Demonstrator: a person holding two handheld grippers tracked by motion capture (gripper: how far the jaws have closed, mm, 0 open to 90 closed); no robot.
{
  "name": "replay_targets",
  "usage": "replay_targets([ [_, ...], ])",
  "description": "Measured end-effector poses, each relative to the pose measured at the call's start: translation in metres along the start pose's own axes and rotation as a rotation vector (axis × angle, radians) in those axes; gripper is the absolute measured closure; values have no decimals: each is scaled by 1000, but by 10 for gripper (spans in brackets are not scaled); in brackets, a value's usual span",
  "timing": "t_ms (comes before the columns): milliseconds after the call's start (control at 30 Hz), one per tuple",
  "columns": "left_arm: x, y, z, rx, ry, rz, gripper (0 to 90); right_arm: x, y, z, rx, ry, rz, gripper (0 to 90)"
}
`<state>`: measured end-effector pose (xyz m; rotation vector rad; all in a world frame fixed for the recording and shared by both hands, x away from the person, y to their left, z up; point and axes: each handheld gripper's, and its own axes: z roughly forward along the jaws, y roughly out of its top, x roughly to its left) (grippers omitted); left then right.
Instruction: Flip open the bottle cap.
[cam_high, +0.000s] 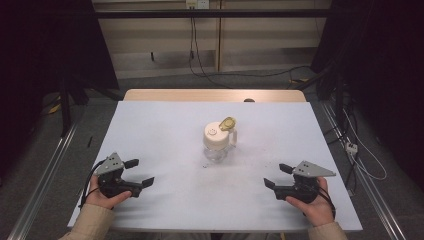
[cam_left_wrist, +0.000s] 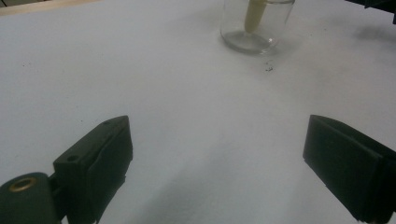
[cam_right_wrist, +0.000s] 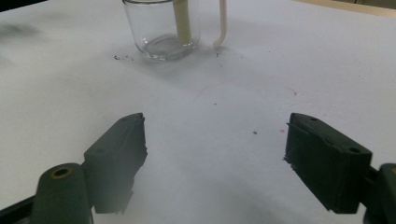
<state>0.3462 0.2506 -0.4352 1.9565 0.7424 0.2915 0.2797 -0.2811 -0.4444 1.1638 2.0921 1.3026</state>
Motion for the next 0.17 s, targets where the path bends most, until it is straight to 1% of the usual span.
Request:
replay_targets([
  [100, 0, 0, 1, 5, -1, 7, 81, 0, 0, 1, 2, 2, 0, 201],
  [167, -1, 0, 2, 4, -6, 2, 80, 1, 0, 1, 3, 2, 0, 200],
])
